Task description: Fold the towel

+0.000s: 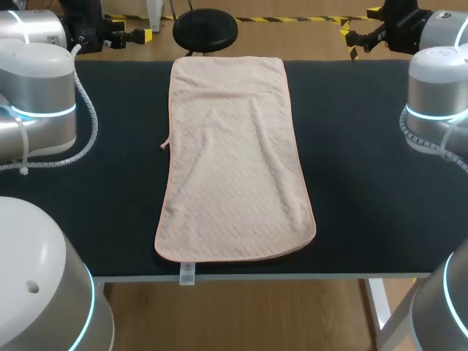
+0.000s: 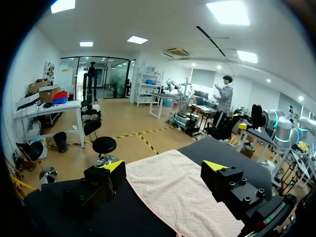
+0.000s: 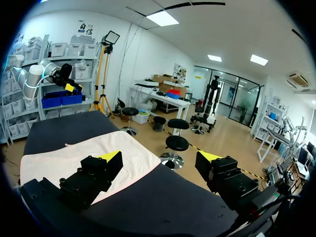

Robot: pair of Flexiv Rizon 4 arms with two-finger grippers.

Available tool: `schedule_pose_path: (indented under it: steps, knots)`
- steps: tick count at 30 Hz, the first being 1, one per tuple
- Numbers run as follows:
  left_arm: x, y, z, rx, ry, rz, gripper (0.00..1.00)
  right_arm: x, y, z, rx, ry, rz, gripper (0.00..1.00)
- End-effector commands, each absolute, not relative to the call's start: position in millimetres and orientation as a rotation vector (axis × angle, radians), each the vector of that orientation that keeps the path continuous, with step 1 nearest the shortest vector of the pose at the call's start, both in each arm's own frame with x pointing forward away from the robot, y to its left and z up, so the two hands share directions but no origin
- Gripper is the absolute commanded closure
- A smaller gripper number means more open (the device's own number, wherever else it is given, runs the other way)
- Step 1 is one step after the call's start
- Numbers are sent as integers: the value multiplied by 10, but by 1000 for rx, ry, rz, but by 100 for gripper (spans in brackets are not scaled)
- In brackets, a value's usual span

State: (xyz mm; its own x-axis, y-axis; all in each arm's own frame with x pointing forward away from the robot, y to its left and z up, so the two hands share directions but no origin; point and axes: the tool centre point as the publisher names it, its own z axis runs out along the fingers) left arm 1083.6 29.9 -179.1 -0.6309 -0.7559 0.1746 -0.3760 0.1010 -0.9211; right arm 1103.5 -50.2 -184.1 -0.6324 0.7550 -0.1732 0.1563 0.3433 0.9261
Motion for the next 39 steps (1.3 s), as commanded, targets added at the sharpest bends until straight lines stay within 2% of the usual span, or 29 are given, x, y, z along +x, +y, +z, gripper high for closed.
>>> schedule_pose_path:
  steps: [1,16,21,35,39]
  knots:
    - [10832,298,-1810,-1108,2037,-1546,0,11041,-503,-1841,793,2013,1291,0]
    - [10832,298,-1810,-1108,2037,-1546,0,11041,-503,-1841,793,2013,1291,0]
    - [10847,232,-1836,-949,2235,-1449,0,11073,-513,-1889,600,2198,1089,0]
    - [10535,-46,-1969,-373,2899,-695,0,10700,-267,-2022,-131,2607,391,0]
    - [10477,-46,-1963,-313,2959,-690,0,10624,-228,-2052,-166,2654,490,0]
